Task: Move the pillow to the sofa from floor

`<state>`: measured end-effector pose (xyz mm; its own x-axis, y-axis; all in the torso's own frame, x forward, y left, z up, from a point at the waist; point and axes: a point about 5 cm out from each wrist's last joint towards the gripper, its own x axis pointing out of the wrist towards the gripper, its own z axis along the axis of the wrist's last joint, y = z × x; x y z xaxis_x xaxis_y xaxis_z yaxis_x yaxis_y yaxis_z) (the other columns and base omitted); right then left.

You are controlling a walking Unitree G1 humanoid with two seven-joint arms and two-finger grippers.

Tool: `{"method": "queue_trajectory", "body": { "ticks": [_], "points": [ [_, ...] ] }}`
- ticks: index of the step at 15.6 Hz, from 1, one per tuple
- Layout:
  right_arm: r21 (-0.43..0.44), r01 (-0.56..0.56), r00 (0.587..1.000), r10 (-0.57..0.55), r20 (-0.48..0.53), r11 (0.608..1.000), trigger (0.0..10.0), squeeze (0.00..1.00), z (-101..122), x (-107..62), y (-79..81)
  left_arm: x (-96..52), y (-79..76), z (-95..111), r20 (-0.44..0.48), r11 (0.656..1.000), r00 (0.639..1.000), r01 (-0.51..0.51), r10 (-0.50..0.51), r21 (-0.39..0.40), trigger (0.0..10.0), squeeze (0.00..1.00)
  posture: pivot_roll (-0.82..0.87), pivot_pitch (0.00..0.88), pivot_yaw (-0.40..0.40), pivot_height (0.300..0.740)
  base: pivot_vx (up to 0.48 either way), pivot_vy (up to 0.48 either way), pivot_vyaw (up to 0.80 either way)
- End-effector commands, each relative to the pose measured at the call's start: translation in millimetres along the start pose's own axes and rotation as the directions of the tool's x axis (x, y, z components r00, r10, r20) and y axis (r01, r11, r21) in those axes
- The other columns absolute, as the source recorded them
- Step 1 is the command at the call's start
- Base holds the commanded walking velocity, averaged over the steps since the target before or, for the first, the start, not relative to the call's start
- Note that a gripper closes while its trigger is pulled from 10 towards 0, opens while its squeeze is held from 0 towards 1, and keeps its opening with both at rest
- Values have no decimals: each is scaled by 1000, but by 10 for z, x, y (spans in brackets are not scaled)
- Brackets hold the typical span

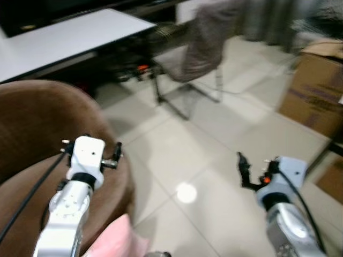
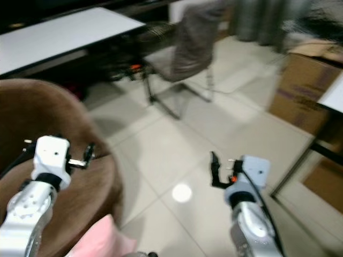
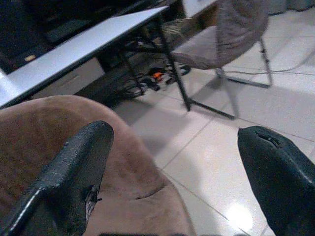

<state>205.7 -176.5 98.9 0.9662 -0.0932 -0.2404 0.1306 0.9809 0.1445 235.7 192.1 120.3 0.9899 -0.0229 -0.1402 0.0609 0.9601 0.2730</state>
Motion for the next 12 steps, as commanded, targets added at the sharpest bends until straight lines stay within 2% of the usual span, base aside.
{"method": "queue_trajectory", "body": {
  "ticks": [1, 2, 5, 9, 12],
  "points": [
    [-33, -46, 999, 46, 1, 998, 10000, 1000, 18, 29, 96, 6, 54, 13, 2, 1000, 1000, -26, 26, 12, 10000, 1000, -6, 0, 79, 740, 0, 0, 800],
    [-68, -60, 998, 60, 1, 996, 10000, 1000, 5, 54, 112, 3, 43, -15, -8, 1000, 1000, -24, 24, 15, 10000, 1000, -15, 0, 77, 740, 0, 0, 800],
    [-71, -60, 998, 61, 11, 996, 10000, 1000, 63, 97, 99, 63, 15, -16, 0, 999, 1000, -21, 21, -26, 10000, 1000, -45, 0, 96, 740, 0, 0, 800],
    [-145, -54, 997, 60, 40, 988, 10000, 1000, 116, 211, 60, 79, -52, 26, 36, 1000, 999, 1, -1, -15, 10000, 1000, -15, 0, 77, 740, 0, 0, 800],
    [-141, -84, 994, 92, 51, 986, 10000, 1000, 147, 296, 74, 54, -22, 56, 46, 999, 998, -44, 45, -32, 10000, 1000, 24, 0, 29, 740, 0, -355, 800]
  ]
}}
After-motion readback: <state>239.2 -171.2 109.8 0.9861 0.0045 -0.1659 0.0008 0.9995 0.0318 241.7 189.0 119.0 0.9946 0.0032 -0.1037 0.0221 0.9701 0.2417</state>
